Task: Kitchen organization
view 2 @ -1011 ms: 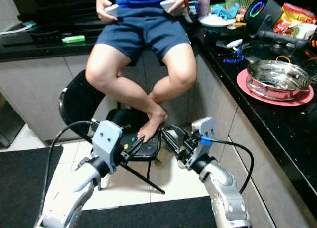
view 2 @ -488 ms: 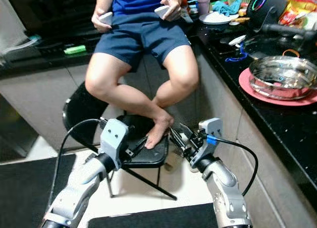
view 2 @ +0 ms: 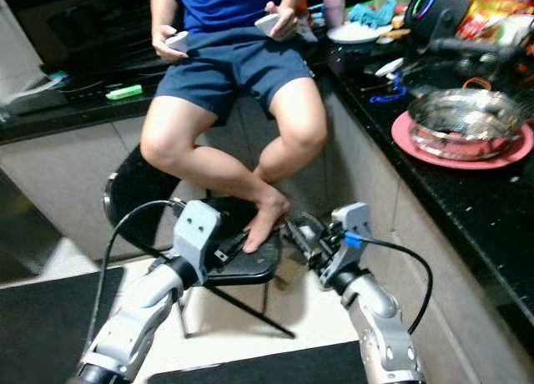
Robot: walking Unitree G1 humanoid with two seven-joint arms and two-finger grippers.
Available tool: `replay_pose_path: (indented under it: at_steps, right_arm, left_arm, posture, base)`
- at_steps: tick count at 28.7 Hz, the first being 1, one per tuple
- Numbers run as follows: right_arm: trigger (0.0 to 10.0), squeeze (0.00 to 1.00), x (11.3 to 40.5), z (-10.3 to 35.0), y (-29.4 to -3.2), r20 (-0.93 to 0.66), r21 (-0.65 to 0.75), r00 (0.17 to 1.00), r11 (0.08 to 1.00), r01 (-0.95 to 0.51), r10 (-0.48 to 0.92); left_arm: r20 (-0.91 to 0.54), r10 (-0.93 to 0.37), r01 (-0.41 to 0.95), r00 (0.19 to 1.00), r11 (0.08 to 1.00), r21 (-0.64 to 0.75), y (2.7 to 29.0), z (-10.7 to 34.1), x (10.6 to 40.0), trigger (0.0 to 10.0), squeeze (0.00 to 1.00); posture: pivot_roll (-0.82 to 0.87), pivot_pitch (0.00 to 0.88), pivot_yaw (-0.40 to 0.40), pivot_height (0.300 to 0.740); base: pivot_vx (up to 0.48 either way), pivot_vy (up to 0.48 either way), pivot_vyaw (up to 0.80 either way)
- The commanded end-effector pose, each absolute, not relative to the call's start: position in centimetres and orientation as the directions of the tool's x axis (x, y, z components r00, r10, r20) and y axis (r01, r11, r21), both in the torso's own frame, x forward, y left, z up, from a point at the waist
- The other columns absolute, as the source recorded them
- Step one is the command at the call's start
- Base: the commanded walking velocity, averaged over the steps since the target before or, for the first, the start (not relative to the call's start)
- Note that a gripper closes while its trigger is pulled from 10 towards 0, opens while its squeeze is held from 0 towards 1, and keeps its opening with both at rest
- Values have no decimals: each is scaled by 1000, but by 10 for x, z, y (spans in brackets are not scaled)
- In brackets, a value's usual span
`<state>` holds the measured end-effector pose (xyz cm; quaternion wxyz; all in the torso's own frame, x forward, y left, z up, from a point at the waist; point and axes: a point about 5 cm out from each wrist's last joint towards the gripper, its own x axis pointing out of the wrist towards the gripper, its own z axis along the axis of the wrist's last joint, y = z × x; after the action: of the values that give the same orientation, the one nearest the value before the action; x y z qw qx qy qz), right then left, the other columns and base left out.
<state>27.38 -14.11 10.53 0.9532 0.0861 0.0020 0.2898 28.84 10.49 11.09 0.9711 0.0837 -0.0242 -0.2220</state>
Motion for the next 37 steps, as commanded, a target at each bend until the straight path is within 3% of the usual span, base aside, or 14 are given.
replay_pose_path:
  at_steps: [1,9,17,24,28,32,34,37]
  right_arm:
    - [10000,0,274,99,-138,5,170,816,803,-571,578]
    - [10000,0,277,94,-142,-51,160,792,787,-595,609]
    - [10000,0,281,106,-143,-41,104,757,757,-645,652]
    - [10000,0,296,150,-145,192,248,803,764,-596,564]
    - [10000,0,307,210,-150,451,396,787,696,-599,421]
    - [10000,0,312,223,-148,465,349,790,737,-579,400]
    - [10000,0,323,225,-146,414,267,838,832,-486,356]
    - [10000,0,330,223,-148,374,229,872,880,-416,315]
  left_arm:
    - [18,-401,391,916,901,190,109,110,290,10000,0]
    - [81,-344,322,936,925,202,106,116,293,10000,0]
    - [113,-325,299,939,934,198,105,121,297,10000,0]
    - [168,-302,273,938,946,176,106,131,297,10000,0]
    - [253,-273,227,928,954,196,109,153,301,10000,0]
    - [286,-258,200,923,956,216,111,163,303,10000,0]
    - [318,-219,147,922,961,236,118,174,306,10000,0]
    - [335,-177,96,925,965,243,127,180,308,10000,0]
  posture:
    - [-77,0,-45,740]
    - [-66,0,-154,740]
    - [-53,0,-155,740]
    - [-53,0,-135,740]
    - [-43,0,-125,740]
    - [-32,0,-125,740]
    - [-9,0,-132,740]
    - [-4,0,-130,740]
  base:
    - [0,0,0]
    - [0,0,0]
    - [0,0,0]
    - [0,0,0]
    - [0,0,0]
    - [0,0,0]
    - [0,0,0]
    - [0,0,0]
